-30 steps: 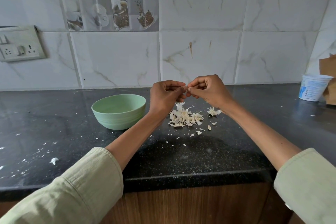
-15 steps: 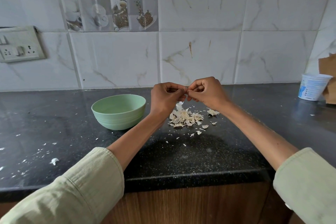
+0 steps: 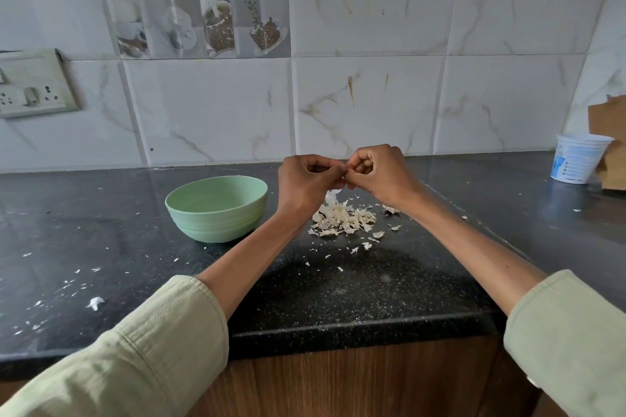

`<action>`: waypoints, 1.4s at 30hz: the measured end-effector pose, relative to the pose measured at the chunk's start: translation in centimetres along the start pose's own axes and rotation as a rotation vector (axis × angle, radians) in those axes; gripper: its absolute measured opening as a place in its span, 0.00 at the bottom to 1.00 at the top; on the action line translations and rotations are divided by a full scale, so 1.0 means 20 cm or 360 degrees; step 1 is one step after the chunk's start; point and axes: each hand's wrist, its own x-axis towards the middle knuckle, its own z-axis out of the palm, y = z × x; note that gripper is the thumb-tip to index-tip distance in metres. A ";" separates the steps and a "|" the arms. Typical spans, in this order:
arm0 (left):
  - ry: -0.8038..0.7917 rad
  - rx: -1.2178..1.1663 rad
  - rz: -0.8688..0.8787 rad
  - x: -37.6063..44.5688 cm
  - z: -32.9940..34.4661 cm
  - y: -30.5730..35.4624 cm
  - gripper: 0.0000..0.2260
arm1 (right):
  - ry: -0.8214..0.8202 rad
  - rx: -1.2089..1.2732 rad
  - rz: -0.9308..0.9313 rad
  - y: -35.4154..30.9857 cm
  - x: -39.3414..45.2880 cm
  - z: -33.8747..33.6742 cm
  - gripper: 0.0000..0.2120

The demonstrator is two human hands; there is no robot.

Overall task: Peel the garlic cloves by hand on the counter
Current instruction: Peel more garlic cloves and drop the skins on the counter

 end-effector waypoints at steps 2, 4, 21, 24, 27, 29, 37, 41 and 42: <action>-0.0021 -0.0027 -0.0032 0.01 0.00 -0.01 0.04 | 0.0006 -0.0005 -0.0007 0.01 0.00 0.00 0.04; -0.0047 -0.0084 -0.0080 0.01 -0.01 -0.01 0.05 | 0.0021 -0.0017 -0.0020 0.01 0.01 0.00 0.05; -0.0362 -0.0530 -0.0455 0.04 -0.03 0.01 0.05 | 0.0013 0.0097 -0.0040 0.01 0.03 -0.02 0.03; -0.0415 -0.0541 -0.0445 0.04 -0.03 0.01 0.05 | 0.0014 0.0104 -0.0036 0.02 0.03 -0.03 0.03; -0.0459 -0.0526 -0.0414 0.03 -0.02 0.01 0.06 | 0.0026 0.0147 0.0003 0.02 0.03 -0.03 0.05; -0.0444 -0.0524 -0.0402 0.03 -0.01 0.01 0.06 | 0.0027 0.0178 0.0025 0.03 0.03 -0.03 0.06; -0.0215 -0.0412 -0.0373 0.04 -0.03 0.00 0.04 | -0.0026 0.0246 0.0149 0.01 0.04 -0.02 0.12; -0.0191 -0.0385 -0.0366 0.04 -0.02 -0.01 0.05 | 0.0056 0.0198 0.0168 0.01 0.03 -0.04 0.13; -0.0189 -0.0384 -0.0369 0.04 -0.02 -0.01 0.06 | 0.0087 0.0140 0.0145 0.02 0.03 -0.04 0.13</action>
